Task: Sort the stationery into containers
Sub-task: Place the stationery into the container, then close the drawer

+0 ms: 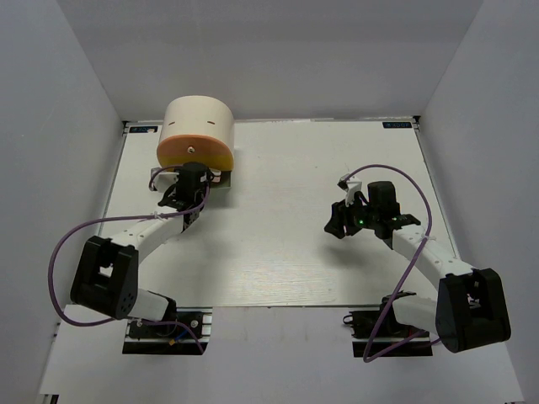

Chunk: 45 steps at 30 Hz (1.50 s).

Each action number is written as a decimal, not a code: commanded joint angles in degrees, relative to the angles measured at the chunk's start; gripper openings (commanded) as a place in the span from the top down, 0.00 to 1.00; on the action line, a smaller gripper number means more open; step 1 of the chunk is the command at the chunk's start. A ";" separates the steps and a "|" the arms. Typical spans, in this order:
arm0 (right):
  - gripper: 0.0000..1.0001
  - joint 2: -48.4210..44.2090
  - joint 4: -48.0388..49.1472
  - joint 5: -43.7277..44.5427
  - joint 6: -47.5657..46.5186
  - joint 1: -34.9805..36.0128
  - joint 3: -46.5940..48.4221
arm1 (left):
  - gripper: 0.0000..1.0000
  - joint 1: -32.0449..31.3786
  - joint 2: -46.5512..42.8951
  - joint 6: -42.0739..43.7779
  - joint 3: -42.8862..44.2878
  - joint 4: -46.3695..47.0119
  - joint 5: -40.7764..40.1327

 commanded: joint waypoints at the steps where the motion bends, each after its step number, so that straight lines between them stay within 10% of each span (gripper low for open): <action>1: 0.44 -0.33 1.27 -0.90 -1.06 -0.27 -0.25 | 0.62 0.24 -0.02 -1.27 2.16 -0.68 -1.84; 14: 0.44 0.02 1.27 -0.81 -1.41 -0.35 -0.33 | 0.36 0.24 0.42 -2.50 4.18 -3.06 -0.78; 20: 0.44 0.28 1.36 -1.08 -1.59 -0.26 -0.51 | 0.66 -0.82 -4.23 1.70 3.65 -2.54 4.12; 26: 0.44 0.37 1.97 -1.08 -1.85 -0.27 -0.95 | 0.93 -0.82 -7.15 36.48 9.09 -8.53 19.84; 32: 0.44 0.46 2.32 -1.60 -1.67 -0.26 -1.30 | 0.60 0.24 -2.22 51.35 11.56 -26.34 19.61; 39: 0.44 -0.07 2.41 -1.08 -1.76 -0.35 -2.09 | 0.65 0.24 -3.10 56.56 5.96 -27.94 19.78; 45: 0.44 -0.24 2.24 -0.90 -2.03 -0.18 -2.00 | 0.45 0.76 -2.22 56.04 2.43 -22.49 17.68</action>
